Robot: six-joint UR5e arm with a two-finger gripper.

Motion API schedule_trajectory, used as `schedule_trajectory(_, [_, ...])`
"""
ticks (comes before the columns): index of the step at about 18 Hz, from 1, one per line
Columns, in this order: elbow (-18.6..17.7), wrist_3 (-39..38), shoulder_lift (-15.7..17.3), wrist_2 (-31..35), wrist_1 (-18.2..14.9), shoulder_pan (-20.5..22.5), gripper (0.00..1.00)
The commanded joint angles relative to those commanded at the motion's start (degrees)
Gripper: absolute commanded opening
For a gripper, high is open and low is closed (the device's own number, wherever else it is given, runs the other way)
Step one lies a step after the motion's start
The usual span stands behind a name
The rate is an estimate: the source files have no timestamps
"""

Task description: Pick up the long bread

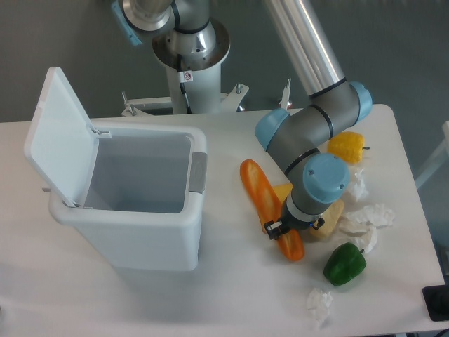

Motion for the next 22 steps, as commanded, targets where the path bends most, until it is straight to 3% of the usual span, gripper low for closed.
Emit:
schedule_trajectory(8, [0.0, 0.61, 0.7, 0.44, 0.0, 0.0, 0.03])
schedule_trajectory(13, [0.09, 1.75, 4.21, 0.53, -0.18, -0.09, 0.03])
schedule_trajectory(21, [0.26, 11.85, 9.22, 1.23, -0.7, 0.0, 0.03])
schedule_trajectory(22, [0.26, 14.48, 11.49, 1.67, -0.62, 0.0, 0.03])
